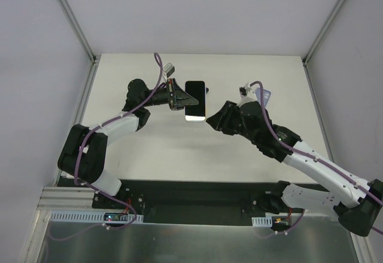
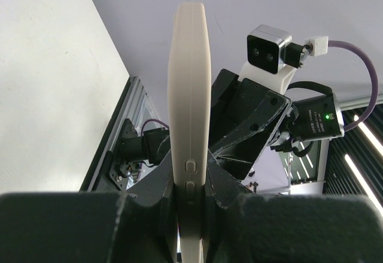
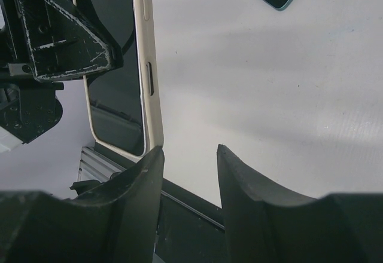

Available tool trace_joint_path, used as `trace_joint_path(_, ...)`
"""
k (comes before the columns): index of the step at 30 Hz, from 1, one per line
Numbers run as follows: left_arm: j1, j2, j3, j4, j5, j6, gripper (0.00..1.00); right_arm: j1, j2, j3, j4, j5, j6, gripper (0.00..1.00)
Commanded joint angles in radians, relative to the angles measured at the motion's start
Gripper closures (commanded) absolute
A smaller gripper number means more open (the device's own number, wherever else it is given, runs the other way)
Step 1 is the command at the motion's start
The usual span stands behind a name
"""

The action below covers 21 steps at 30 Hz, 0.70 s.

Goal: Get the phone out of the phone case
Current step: Remove the phone case from the phone.

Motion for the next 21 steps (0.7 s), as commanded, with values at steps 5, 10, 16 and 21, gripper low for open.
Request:
trace_joint_path(5,0.000,-0.014,0.010,0.077,0.006,0.019,1.00,-0.003,-0.040,0.015,0.052,-0.012,-0.002,0.57)
trace_joint_path(10,0.000,-0.015,0.013,0.074,0.007,0.019,1.00,-0.004,-0.035,0.020,0.046,-0.012,-0.005,0.57)
trace_joint_path(16,0.000,-0.017,0.010,0.074,0.009,0.022,1.00,-0.003,-0.026,0.024,0.047,-0.012,-0.010,0.57)
trace_joint_path(21,0.000,-0.022,0.012,0.074,0.009,0.019,1.00,-0.006,-0.003,0.035,0.044,0.000,-0.017,0.57)
